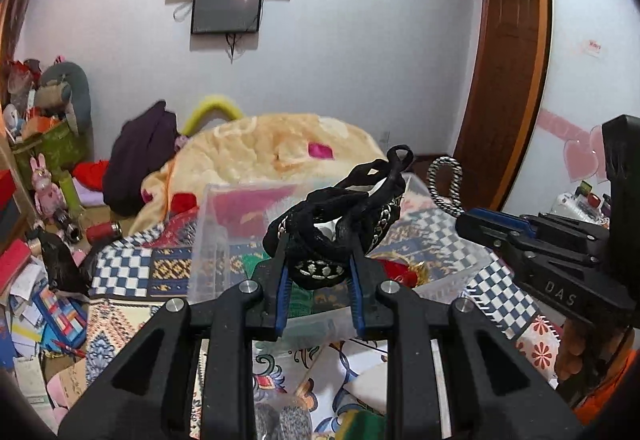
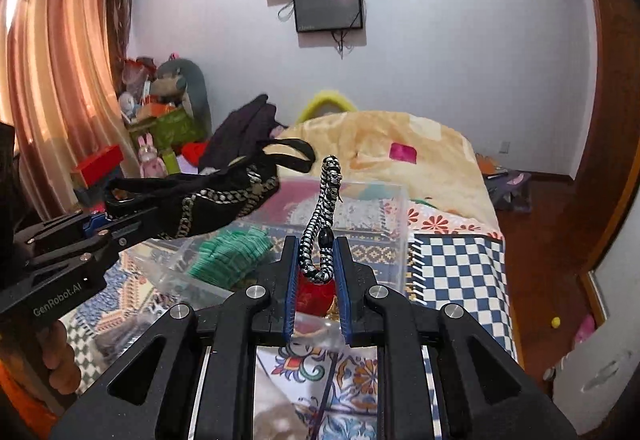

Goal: Organize soft objects
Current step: 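Carry bag into clear box with left tool while right tool drops bracelet in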

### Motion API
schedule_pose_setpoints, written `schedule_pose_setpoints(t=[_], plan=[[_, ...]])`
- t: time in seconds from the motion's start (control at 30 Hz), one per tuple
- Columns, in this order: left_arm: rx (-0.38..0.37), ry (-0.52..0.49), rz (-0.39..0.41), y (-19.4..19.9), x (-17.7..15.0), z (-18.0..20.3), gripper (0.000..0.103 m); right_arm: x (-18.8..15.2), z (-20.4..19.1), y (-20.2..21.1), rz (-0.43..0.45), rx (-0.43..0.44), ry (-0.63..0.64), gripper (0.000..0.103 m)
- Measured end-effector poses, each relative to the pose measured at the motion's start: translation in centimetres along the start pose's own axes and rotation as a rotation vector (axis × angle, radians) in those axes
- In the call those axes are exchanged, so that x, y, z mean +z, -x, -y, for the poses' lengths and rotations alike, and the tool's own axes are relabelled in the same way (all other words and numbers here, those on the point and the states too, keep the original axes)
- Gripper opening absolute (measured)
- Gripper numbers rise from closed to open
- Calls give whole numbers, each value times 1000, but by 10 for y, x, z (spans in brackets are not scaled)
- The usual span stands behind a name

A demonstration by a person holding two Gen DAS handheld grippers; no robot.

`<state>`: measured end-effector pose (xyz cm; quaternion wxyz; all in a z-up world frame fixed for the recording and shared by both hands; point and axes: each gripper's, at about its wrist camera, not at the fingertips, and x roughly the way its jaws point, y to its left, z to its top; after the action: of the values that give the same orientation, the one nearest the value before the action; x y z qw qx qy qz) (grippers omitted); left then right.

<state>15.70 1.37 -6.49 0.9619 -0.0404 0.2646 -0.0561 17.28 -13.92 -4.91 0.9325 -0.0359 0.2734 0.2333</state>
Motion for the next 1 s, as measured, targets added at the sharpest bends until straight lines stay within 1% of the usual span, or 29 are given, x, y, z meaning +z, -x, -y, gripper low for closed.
schedule_pose_setpoints(t=[0.13,0.2,0.37,0.4,0.43,0.47,0.5,0.57,0.6,0.67,0.7,0.77,0.8,0.93,1.0], plan=[[-32,8,-72,-23,-1,-2,24,-1,0,-18,-45,-9,14,15],[-33,6,-102,-34,-3,-2,24,-2,-1,-25,-57,-17,16,15],[-34,5,-148,-48,-7,-1,26,-4,-4,-36,-96,-37,41,16],[-32,4,-158,-51,-8,0,28,-3,-4,-37,-102,-37,43,16],[-27,1,-164,-52,-8,0,32,-3,-5,-38,-106,-40,46,16],[-25,-2,-165,-53,-9,0,36,-4,-6,-39,-112,-39,50,18],[-26,-7,-167,-52,-9,1,38,-4,-6,-39,-115,-41,55,19],[-21,-17,-170,-53,-10,2,47,-5,-5,-40,-118,-51,62,19],[-21,-19,-166,-52,-11,3,49,-4,-4,-41,-123,-55,64,19],[-20,-18,-163,-51,-11,3,52,-4,-4,-40,-128,-55,67,26],[-21,-17,-163,-51,-11,3,53,-4,-5,-39,-128,-60,69,27],[-18,-11,-160,-50,-11,3,61,-4,-6,-35,-129,-51,78,33],[-21,-7,-158,-49,-10,2,62,-3,-6,-34,-126,-49,76,35],[-35,3,-138,-39,-7,0,63,0,-9,-21,-90,-59,91,47],[-32,-2,-117,-29,-4,0,66,1,-10,-14,-68,-66,100,52]])
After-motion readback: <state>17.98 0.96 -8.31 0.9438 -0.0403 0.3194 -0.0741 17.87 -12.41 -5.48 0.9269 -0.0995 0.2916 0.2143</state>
